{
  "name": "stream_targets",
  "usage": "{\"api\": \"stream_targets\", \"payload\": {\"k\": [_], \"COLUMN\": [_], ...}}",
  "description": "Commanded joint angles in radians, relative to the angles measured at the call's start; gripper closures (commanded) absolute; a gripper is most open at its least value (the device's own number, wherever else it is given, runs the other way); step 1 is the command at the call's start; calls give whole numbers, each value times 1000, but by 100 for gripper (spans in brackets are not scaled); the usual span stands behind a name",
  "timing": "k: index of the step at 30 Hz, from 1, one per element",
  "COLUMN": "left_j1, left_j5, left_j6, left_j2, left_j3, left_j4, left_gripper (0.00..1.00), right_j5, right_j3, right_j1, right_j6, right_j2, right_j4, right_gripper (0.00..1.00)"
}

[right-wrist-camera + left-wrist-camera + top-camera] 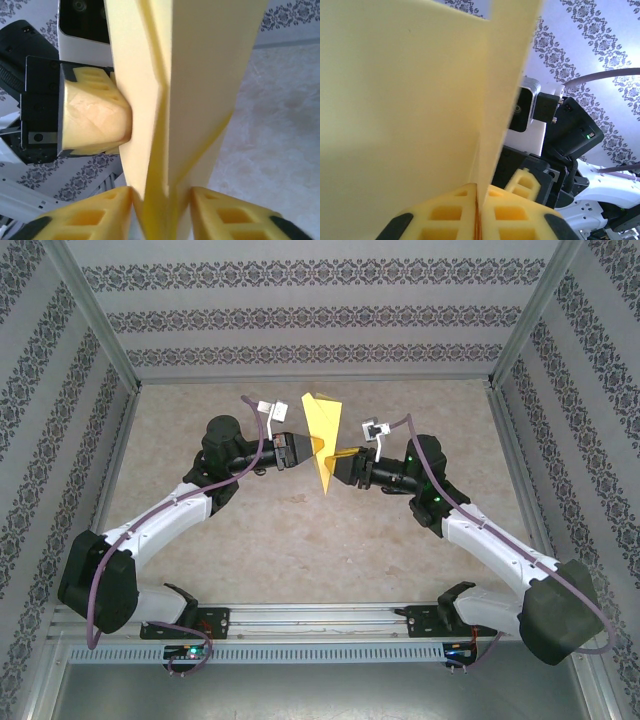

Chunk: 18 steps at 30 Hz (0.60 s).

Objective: Fold a paper plane with a square sheet of paper (fold left side to right side)

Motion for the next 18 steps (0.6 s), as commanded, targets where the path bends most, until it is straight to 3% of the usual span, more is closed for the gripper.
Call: {"api": "stream_targets", "payload": {"k": [1,6,8,14,18], "left_j1": [-10,-8,1,66,109], "left_j5": [-3,-29,-45,-90,-167], "left_j6": [10,71,103,146,225], "left_j2": [2,-20,-36,-120,-215], "left_j3": [11,5,4,-42,-65], "left_j4": [47,-23,-67,-149,-276], "left_gripper": [87,81,74,61,56], "right_j5": [26,35,41,108,253], "right_j3": [42,42,39,45,78], "right_j1": [12,9,8,6,15], "right_j6": [-26,-43,-55,-134,-225], "right_j2": [0,-17,-29,-79,-126], "right_j4": [8,-23,-45,-193,-382], "right_gripper": [76,92,95,99,100]}}
